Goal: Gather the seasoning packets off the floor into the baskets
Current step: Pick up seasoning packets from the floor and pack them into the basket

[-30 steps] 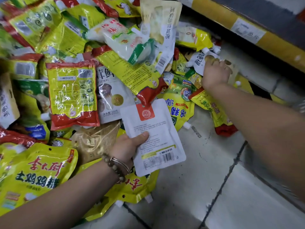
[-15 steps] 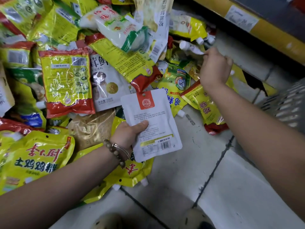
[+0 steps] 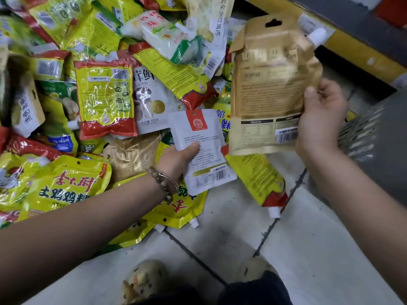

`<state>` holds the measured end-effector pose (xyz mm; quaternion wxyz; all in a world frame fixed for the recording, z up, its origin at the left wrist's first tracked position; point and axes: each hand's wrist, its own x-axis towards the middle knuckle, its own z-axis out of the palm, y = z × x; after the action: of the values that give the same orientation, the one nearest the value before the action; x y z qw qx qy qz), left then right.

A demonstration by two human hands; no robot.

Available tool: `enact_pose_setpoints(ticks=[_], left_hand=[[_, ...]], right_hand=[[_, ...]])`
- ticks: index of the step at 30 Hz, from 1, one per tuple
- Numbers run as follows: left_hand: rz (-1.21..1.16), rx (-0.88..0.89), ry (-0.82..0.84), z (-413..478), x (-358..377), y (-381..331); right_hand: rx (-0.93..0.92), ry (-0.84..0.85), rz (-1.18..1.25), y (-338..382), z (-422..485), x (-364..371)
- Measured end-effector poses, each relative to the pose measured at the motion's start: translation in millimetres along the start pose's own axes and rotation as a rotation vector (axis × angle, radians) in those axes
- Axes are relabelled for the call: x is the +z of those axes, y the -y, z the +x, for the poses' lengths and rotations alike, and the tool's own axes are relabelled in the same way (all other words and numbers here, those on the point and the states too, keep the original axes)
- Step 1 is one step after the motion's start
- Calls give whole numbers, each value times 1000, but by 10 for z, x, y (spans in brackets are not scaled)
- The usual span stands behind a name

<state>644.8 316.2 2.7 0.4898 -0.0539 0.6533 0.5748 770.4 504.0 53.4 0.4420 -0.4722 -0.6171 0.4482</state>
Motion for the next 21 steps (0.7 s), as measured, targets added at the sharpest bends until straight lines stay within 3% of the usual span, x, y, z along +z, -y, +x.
enact_pose_setpoints(ticks=[2,5,12,17,21], left_hand=[[-12,11,-5,-21,-10,8],[-84,47,42,-70,-20,17],[-151,-12,142,-93,23,-19],[-91,-15,29,-13,-3,40],[-84,-25,32,60,-22,33]], right_hand=[[35,7,52,10,-71,25],[157,148,94,-77,-297,141],[302,350,-88,-446,-710,295],[441,549,-114,-447,-793,391],[396,477,-141,-570,-218,549]])
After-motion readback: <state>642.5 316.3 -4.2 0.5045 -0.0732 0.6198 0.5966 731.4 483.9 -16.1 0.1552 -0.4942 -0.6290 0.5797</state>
